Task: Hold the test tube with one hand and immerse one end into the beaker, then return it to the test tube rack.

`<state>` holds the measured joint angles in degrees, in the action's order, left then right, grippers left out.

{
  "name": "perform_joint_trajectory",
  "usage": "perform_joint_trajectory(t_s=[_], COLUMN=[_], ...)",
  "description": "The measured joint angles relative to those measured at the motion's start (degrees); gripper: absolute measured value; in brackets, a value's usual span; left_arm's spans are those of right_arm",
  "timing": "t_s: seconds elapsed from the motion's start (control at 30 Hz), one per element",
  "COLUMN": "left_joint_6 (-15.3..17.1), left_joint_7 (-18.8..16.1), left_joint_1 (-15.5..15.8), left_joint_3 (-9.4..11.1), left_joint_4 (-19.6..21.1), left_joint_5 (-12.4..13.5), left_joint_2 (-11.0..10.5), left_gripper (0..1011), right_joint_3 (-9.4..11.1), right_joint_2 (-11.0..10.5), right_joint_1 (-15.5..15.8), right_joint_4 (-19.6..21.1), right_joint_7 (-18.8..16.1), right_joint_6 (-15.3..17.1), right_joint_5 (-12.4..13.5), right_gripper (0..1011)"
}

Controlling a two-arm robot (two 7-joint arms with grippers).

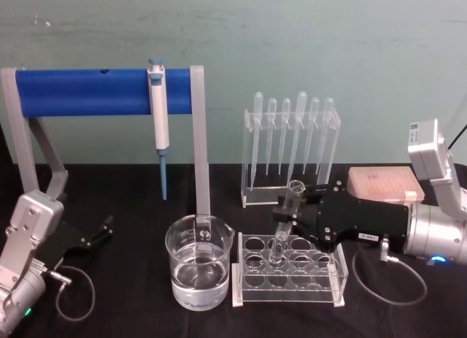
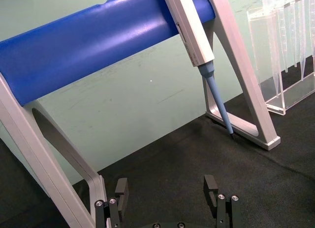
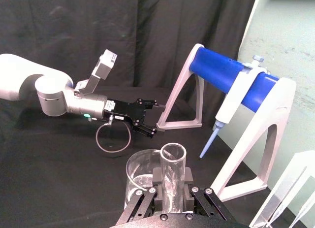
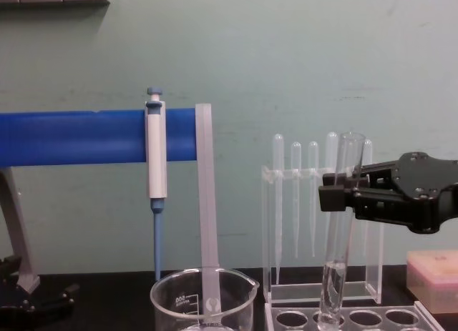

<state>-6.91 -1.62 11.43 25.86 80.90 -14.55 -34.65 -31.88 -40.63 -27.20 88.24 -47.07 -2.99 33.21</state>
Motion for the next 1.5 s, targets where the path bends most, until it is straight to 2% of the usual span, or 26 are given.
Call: perform_joint_trajectory(t_s=[0.27, 0.9, 1.2, 1.5], left_joint_6=[0.0, 0.0, 0.0, 0.0], left_joint_7=[0.0, 0.0, 0.0, 0.0], left_joint_1=[0.0, 0.0, 0.0, 0.0], left_joint_3=[0.0, 0.0, 0.0, 0.0], left_joint_4=[0.0, 0.0, 0.0, 0.0], left_joint_5=[0.0, 0.0, 0.0, 0.0], left_joint_2=[0.0, 0.0, 0.0, 0.0], left_gripper=[1000, 1000, 1000, 1000], right_joint_3=[0.0, 0.8, 1.0, 0.7], right_joint_2=[0.7, 0.5, 1.1, 2.6], right_joint_1=[0.1, 1.7, 2.2, 2.2], right_joint_4=[-1.0, -1.3, -3.1, -5.8], right_joint_7=[-0.3, -0.3, -0.1, -1.1], right_joint_6=[-0.5, -1.4, -2.7, -3.8], right_joint_5=[-0.3, -0.4, -1.2, -1.3], right_gripper=[224, 225, 224, 224])
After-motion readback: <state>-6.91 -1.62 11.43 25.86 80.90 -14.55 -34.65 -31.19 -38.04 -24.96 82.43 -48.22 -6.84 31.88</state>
